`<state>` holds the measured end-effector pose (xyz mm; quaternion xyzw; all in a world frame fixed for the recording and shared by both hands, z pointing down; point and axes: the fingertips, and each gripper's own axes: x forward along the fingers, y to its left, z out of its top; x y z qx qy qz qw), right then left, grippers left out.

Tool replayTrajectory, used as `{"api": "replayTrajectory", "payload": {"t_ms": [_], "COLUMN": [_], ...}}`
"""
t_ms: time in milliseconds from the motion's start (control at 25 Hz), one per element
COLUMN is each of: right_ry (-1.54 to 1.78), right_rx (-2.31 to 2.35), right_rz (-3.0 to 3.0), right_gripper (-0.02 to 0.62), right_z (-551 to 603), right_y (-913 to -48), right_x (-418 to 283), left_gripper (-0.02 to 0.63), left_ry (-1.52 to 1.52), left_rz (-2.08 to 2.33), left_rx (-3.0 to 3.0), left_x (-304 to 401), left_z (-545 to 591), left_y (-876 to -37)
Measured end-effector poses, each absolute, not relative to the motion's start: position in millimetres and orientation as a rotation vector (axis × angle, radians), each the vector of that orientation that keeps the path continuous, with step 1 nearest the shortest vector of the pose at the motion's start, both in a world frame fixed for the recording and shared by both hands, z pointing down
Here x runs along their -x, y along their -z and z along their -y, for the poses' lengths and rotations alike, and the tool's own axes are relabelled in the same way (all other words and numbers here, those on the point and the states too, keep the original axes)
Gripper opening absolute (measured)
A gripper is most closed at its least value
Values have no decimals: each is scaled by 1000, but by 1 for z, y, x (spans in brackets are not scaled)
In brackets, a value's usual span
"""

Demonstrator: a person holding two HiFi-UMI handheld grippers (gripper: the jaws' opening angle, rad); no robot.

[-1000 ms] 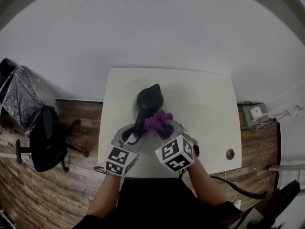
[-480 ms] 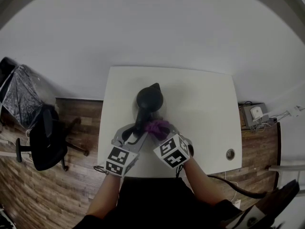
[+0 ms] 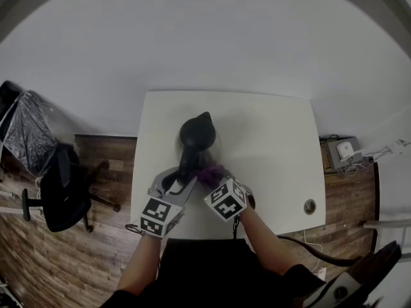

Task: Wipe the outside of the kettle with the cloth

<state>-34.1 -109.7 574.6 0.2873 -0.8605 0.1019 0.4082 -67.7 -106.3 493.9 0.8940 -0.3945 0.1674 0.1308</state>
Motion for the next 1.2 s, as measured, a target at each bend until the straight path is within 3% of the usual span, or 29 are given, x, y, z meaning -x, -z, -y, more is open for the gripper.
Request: {"api": "replayTrajectory", "payload": {"t_ms": [640, 1200], "right_ry": [-285, -12], "right_rx": [-653, -811], "right_rz": [2079, 2256], "right_gripper": [94, 94], "right_z": [108, 93], "right_y": [-611, -468], "right_x": [35, -16], "left_gripper": [150, 152], "left_ry": [-489, -487], "left_rz": [1121, 984], "left_rx": [-2602, -2678], "left_x": [70, 79], "left_z": [107, 104], "left_y": [-496, -495]}}
